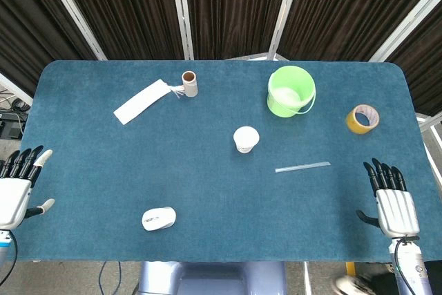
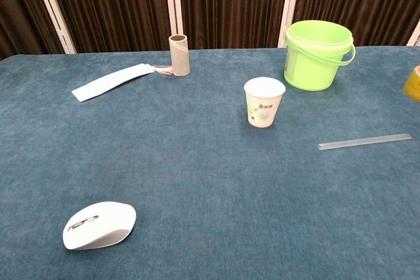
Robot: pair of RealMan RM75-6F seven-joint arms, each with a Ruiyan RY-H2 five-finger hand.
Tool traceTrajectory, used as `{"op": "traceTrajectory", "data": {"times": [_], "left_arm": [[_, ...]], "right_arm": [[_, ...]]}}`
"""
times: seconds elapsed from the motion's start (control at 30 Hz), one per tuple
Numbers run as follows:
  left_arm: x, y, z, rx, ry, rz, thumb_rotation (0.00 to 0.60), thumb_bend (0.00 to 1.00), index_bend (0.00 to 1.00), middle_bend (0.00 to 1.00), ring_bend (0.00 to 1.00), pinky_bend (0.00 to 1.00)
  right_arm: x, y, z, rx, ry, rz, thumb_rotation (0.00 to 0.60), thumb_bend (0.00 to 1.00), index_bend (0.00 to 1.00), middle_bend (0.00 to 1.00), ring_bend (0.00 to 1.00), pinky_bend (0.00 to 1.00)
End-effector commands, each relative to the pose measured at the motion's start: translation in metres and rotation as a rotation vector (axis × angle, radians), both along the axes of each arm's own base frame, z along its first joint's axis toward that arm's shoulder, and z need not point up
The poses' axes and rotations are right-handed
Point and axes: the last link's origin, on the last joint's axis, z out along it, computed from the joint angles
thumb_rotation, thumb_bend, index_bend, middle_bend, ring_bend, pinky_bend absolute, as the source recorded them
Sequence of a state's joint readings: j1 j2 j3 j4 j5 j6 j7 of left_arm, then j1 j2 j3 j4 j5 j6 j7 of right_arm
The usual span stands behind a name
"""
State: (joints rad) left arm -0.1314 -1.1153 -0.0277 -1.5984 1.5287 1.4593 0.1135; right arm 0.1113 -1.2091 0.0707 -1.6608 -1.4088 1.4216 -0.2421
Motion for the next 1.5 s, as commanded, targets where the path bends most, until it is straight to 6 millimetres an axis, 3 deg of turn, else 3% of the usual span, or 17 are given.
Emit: {"op": "traceTrajectory", "data": {"times": [0.03, 0.93, 1.23, 1.5], "left_arm": [[0.0, 0.0, 0.0, 0.0, 0.0, 0.0, 0.6, 0.0, 0.01, 0.0, 0.0, 0.0], [0.0, 0.0, 0.0, 0.002, 0.002, 0.0, 0.6, 0.0, 0.02, 0.0, 0.0, 0.0], [0.0, 0.001, 0.0, 0.002, -0.002, 0.002, 0.6, 0.0, 0.02, 0.0, 0.0, 0.0], [0.0, 0.001, 0.0, 0.002, -0.005, 0.003, 0.6, 0.0, 0.02, 0.0, 0.0, 0.0]], "right_arm": [[0.0, 0.0, 0.0, 0.0, 0.0, -0.001, 0.6, 0.11, 0.0, 0.0, 0.0, 0.0], [0.004, -0.001, 0.0, -0.009, -0.03, 0.01, 0.6, 0.11, 0.01, 0.0, 0.0, 0.0], [0.021, -0.03, -0.008, -0.006, -0.043, 0.044, 0.6, 0.13, 0.28, 0.0, 0.0, 0.0], [0.037, -0.069, -0.041, 0.084, 0.029, 0.039, 0.6, 0.16, 0.4, 0.06, 0.0, 0.0]]}}
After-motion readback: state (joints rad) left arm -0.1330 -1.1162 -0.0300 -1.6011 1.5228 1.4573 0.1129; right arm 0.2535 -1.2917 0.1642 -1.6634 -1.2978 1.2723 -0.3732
